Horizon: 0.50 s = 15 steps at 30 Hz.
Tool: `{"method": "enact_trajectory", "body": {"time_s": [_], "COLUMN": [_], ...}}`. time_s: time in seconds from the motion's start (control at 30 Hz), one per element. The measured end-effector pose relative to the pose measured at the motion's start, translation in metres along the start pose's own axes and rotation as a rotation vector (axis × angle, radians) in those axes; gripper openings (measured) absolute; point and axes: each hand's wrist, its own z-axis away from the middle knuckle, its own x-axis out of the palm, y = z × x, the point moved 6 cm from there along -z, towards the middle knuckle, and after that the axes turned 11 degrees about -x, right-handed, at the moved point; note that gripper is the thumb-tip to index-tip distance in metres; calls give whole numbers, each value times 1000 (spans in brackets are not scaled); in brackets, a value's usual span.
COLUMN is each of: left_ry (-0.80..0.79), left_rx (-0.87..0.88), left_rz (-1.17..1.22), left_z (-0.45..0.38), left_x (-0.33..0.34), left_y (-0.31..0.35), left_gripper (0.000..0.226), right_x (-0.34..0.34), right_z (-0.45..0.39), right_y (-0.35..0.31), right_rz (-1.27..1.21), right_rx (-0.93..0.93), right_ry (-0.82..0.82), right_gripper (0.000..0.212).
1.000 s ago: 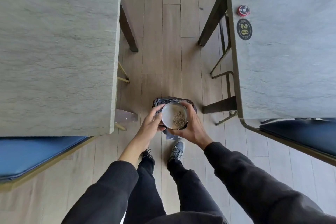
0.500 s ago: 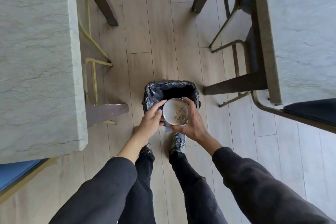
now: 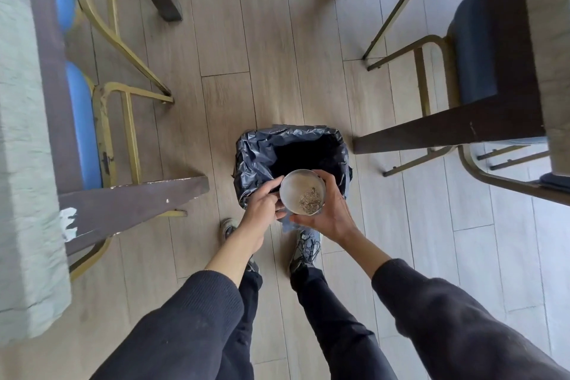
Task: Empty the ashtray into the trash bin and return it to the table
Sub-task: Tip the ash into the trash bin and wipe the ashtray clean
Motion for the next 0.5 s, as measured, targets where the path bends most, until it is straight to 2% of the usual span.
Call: {"method": "enact_trajectory", "body": {"time_s": [0.23,0.3,0.43,0.5], "left_ry": [-27,-39,-56,-12], "left_rx": [-17,-18,-117,-110], "left_rz": [-33,-19,227,226], "left_z": [-40,-49,-63,-65], "left_x": [13,13,10,7], "left_y": [-1,-4,-12,-15], "left_gripper": [58,53,27,33], "right_x": [0,3,12,17], "right_z": [-24,-29,-35,-36], "right_y": [44,51,61,63], "right_rz": [-136,-159,-216,-239], "right_rx": [99,114,138,130], "right_ry": [80,81,53,6], "right_gripper": [102,100,100,99]}}
